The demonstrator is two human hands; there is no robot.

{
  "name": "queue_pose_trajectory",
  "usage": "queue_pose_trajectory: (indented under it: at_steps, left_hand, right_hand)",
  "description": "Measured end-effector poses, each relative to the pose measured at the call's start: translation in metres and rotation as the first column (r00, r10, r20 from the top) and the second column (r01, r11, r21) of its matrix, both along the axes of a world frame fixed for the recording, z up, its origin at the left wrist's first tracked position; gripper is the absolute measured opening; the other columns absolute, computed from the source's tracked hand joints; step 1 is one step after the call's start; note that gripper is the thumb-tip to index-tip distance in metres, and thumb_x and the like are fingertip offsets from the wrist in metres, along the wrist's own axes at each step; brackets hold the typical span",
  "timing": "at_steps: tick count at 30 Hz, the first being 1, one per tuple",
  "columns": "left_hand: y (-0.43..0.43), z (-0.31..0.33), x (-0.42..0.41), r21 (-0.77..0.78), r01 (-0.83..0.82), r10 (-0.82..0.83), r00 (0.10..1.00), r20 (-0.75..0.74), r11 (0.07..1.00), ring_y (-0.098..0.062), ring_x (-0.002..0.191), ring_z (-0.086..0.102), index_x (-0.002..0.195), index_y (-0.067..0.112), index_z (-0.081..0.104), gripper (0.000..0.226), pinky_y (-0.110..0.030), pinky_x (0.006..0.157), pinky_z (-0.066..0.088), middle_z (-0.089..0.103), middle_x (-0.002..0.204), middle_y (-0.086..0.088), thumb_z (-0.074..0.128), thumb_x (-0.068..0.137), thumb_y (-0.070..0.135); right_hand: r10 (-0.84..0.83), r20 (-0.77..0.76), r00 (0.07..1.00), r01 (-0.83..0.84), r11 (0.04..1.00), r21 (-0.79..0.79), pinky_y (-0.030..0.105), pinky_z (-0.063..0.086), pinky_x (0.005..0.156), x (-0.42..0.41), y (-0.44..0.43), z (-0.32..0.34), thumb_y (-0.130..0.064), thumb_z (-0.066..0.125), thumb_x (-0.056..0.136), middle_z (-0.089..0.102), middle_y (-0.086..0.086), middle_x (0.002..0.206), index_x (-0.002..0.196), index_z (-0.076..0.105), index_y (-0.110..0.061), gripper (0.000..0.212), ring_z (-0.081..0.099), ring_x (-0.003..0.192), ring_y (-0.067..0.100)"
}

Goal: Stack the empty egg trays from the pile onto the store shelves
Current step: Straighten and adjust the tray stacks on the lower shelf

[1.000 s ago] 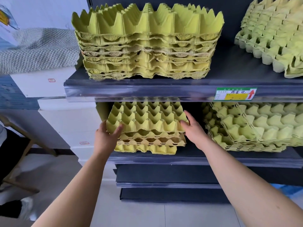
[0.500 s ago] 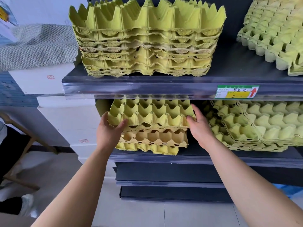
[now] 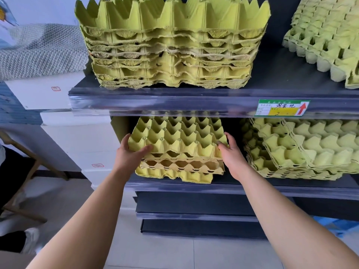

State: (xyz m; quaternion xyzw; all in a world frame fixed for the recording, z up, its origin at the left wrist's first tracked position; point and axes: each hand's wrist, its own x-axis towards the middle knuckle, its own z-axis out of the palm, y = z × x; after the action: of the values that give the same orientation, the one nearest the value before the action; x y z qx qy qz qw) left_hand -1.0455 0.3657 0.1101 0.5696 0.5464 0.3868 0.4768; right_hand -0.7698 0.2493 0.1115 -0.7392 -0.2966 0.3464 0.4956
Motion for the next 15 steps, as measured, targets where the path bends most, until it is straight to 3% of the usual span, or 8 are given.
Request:
queue_pose_trajectory:
  at_steps: [2,4,7,9,13,15]
  left_hand:
    - [0.005,-0.001,0.001,-0.022,0.024,-0.023,0.999,0.035,0.999,0.002,0.087,0.065,0.122,0.032,0.052,0.06,-0.015,0.066,0.046,0.068,0.099,0.017,0.085,0.072,0.031]
    - [0.008,-0.001,0.001,-0.019,0.024,-0.022,0.996,0.083,1.0,-0.006,0.09,0.069,0.118,0.03,0.056,0.055,-0.02,0.071,0.05,0.071,0.096,0.014,0.086,0.071,0.029]
    - [0.008,0.003,-0.001,0.027,0.022,-0.025,0.991,0.13,0.999,-0.001,0.086,0.069,0.122,0.03,0.055,0.059,-0.02,0.073,0.053,0.073,0.09,0.019,0.086,0.072,0.027]
    - [0.006,0.005,0.0,0.058,0.028,-0.036,0.988,0.15,0.998,-0.001,0.089,0.069,0.129,0.027,0.052,0.066,-0.018,0.073,0.054,0.073,0.094,0.018,0.085,0.072,0.026]
    - [-0.003,0.001,0.01,0.076,0.051,-0.062,0.986,0.155,0.996,-0.009,0.095,0.069,0.134,0.03,0.049,0.071,-0.022,0.077,0.055,0.072,0.105,0.01,0.085,0.073,0.031]
    - [-0.008,-0.005,0.016,0.079,0.063,-0.073,0.989,0.13,0.995,0.001,0.09,0.068,0.129,0.035,0.051,0.066,-0.013,0.07,0.052,0.072,0.1,0.015,0.085,0.072,0.034]
  right_hand:
    - [0.008,-0.01,1.0,-0.008,1.0,-0.009,0.031,0.039,0.086,0.001,0.003,0.0,-0.035,0.046,0.098,0.04,-0.006,0.147,0.143,0.024,-0.046,0.051,0.047,0.12,0.016]
    - [0.007,-0.003,1.0,-0.007,1.0,0.014,0.031,0.036,0.087,0.0,0.004,0.002,-0.034,0.046,0.098,0.038,-0.006,0.149,0.142,0.024,-0.047,0.051,0.044,0.116,0.011]
    - [0.004,0.031,1.0,-0.006,0.998,0.056,0.031,0.035,0.084,-0.001,0.004,0.006,-0.034,0.045,0.099,0.035,-0.006,0.15,0.141,0.024,-0.05,0.049,0.041,0.112,0.009]
    - [-0.007,0.057,0.998,0.003,0.997,0.076,0.028,0.035,0.08,0.001,0.002,0.01,-0.035,0.045,0.099,0.034,-0.006,0.15,0.14,0.024,-0.051,0.049,0.04,0.111,0.008]
    - [-0.044,0.095,0.994,0.034,0.994,0.103,0.029,0.032,0.087,0.011,-0.013,0.008,-0.035,0.045,0.099,0.034,-0.009,0.15,0.141,0.026,-0.049,0.048,0.037,0.112,0.005]
    - [-0.051,0.093,0.994,0.043,0.995,0.093,0.029,0.032,0.089,0.015,-0.022,0.002,-0.035,0.044,0.099,0.034,-0.01,0.149,0.14,0.026,-0.049,0.047,0.038,0.113,0.005]
